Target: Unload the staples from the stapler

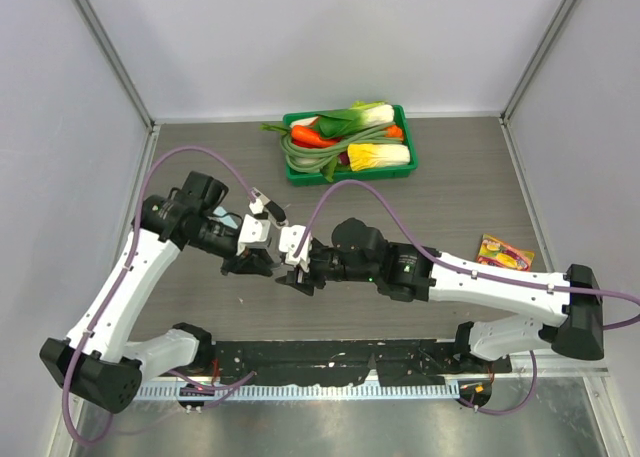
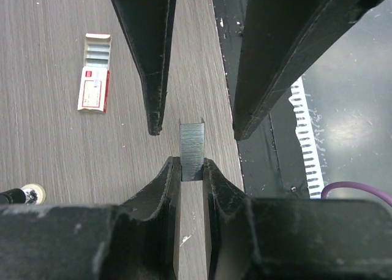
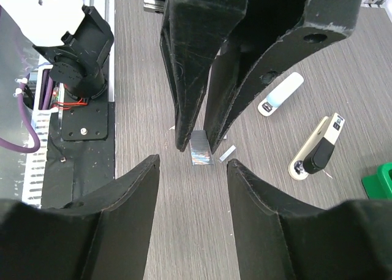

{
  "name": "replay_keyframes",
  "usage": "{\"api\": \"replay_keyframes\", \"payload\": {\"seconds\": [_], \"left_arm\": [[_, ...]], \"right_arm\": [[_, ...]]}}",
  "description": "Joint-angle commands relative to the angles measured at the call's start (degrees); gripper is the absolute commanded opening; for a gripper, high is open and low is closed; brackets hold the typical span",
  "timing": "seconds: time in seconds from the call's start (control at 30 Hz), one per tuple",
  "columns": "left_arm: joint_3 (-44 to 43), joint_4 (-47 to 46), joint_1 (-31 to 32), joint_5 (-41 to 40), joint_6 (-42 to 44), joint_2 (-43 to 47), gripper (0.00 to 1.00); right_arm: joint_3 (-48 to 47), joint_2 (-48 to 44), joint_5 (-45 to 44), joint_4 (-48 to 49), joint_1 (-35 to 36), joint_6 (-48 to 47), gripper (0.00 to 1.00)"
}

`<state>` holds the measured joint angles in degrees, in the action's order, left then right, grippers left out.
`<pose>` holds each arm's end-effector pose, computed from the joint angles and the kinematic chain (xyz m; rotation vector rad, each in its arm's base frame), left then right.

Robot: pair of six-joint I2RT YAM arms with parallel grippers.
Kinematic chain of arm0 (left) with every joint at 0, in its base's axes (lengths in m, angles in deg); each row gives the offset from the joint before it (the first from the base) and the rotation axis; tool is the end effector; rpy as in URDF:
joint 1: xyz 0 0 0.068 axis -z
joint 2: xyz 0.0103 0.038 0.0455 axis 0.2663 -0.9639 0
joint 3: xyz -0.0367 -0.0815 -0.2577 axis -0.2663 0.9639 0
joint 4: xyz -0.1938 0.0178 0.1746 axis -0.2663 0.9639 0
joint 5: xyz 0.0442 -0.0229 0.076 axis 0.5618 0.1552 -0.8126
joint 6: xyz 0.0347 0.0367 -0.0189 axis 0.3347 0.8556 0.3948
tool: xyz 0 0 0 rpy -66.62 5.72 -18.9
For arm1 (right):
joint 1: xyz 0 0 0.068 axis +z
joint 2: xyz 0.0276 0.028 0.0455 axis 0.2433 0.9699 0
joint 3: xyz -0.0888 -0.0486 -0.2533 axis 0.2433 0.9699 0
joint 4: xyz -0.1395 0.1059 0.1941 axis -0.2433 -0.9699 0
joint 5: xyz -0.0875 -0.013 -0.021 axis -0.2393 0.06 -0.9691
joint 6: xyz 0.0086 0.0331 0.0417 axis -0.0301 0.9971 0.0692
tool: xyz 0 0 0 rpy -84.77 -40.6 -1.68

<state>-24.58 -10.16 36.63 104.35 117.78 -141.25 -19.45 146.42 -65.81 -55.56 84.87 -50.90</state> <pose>0.1492 -0.0898 0.3464 1.6819 1.5830 -1.0363 0.0936 0.2833 0.3460 -1.3949 1.3469 0.7872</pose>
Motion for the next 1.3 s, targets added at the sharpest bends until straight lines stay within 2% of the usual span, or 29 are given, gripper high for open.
{"api": "replay_keyframes", "payload": {"seconds": [0.0,0.13,0.33,0.5,0.73,0.83,0.87,0.9,0.93,0.97,1.03,1.1,1.23,1.27], "left_arm": [[-0.8,14.9,1.1,0.5,-0.9,1.1,0.04],[-0.4,13.5,1.9,0.1,-2.8,1.3,0.04],[-0.2,11.8,2.3,-0.7,-4.0,2.1,0.05],[0.1,11.3,2.4,-0.6,-4.4,2.2,0.05],[0.6,9.6,2.3,-0.9,-5.7,2.8,0.06],[0.6,7.8,2.4,-1.3,-7.9,3.1,0.16],[0.6,6.9,2.4,-1.5,-8.8,3.3,0.25],[1.0,5.3,2.3,-2.1,-13.2,3.5,0.32],[1.3,0.7,2.4,-3.7,-15.9,3.7,0.37],[1.6,-1.6,2.4,-4.7,-18.2,3.9,0.47],[2.5,-6.4,2.3,-6.3,-21.8,4.2,0.52],[3.5,-9.3,2.4,-7.9,-22.4,4.4,0.72],[6.0,-21.9,2.5,-11.8,-29.7,2.4,0.89],[6.0,-23.9,2.6,-13.6,-31.0,1.5,0.89]], "right_arm": [[-3.0,0.0,-0.8,1.4,0.3,-1.0,0.52],[-3.4,0.7,-0.4,1.8,0.3,-0.4,0.50],[-4.1,1.6,0.0,1.1,0.3,0.1,0.41],[-4.4,1.8,0.4,-0.3,0.3,0.1,0.37],[-4.8,1.5,-0.1,-1.7,0.3,0.3,0.19],[-4.5,1.1,-0.9,-2.1,0.3,0.6,0.09],[-4.4,0.9,-1.3,-2.2,0.3,0.8,0.06],[-4.3,0.6,-2.4,-2.2,0.3,1.0,0.02],[-3.8,0.3,-3.1,-2.5,0.3,1.2,0.01],[-3.6,-0.4,-3.9,-2.7,0.3,1.3,0.01],[-2.5,-1.5,-6.9,-3.1,0.2,2.0,0.01],[-1.6,-3.3,-9.8,-4.0,-0.2,3.0,0.01],[2.8,-7.8,-17.3,-5.0,-1.6,8.7,0.01],[3.8,-9.1,-20.3,-5.2,-1.9,9.5,0.01]]}}
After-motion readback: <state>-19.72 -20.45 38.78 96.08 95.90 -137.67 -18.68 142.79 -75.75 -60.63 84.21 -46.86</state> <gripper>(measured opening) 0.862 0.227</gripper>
